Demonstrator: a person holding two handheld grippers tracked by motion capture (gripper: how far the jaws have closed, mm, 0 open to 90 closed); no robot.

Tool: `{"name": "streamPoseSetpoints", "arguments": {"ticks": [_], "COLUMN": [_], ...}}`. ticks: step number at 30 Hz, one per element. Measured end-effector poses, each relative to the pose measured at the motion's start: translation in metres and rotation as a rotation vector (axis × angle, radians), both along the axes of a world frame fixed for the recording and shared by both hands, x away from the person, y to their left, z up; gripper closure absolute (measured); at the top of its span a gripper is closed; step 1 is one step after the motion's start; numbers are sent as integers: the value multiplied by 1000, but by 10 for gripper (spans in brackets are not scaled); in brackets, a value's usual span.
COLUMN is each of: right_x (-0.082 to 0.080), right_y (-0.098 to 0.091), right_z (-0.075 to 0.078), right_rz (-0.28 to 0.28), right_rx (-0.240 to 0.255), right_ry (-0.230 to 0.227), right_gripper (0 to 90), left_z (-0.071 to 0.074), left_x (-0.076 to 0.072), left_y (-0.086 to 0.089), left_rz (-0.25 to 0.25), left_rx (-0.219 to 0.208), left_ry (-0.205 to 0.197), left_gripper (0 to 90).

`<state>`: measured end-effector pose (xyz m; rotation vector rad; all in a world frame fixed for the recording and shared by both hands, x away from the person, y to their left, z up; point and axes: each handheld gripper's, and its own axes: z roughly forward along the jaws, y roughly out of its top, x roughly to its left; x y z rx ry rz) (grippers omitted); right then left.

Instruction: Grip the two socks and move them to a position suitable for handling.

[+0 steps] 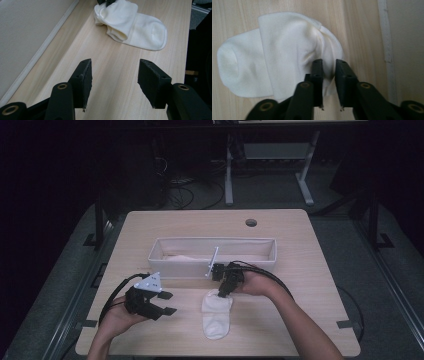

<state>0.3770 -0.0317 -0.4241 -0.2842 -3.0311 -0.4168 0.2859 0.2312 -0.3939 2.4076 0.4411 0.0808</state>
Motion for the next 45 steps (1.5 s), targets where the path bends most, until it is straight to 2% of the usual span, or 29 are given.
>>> {"name": "streamPoseSetpoints", "arguments": {"ticks": [2, 8, 12, 19, 28, 36, 45], "right_x": [-1, -5, -9, -22, -43, -63, -85], "right_y": [1, -2, -6, -13, -18, -21, -23], "right_z": [0, 6, 16, 32, 43, 49, 40], "right_rz": [6, 7, 12, 28, 66, 116, 157], "right_rx": [-4, 23, 50, 87, 128, 149, 153], "right_ry": [-10, -36, -64, -105, -139, -139, -114], "right_gripper": [851, 861, 861, 861, 861, 860, 859], "left_z": [0, 1, 2, 2, 1, 1, 1], "left_x": [0, 0, 0, 0, 0, -1, -1], "left_y": [0, 1, 2, 1, 0, 0, -1], "left_rz": [1, 5, 3, 5, 4, 7, 6], "left_rx": [-3, -5, -2, -4, 1, -5, -1], "left_ry": [0, -1, -8, -5, -4, -3, -2], "left_gripper": [448, 448, 449, 449, 449, 449, 449]}}
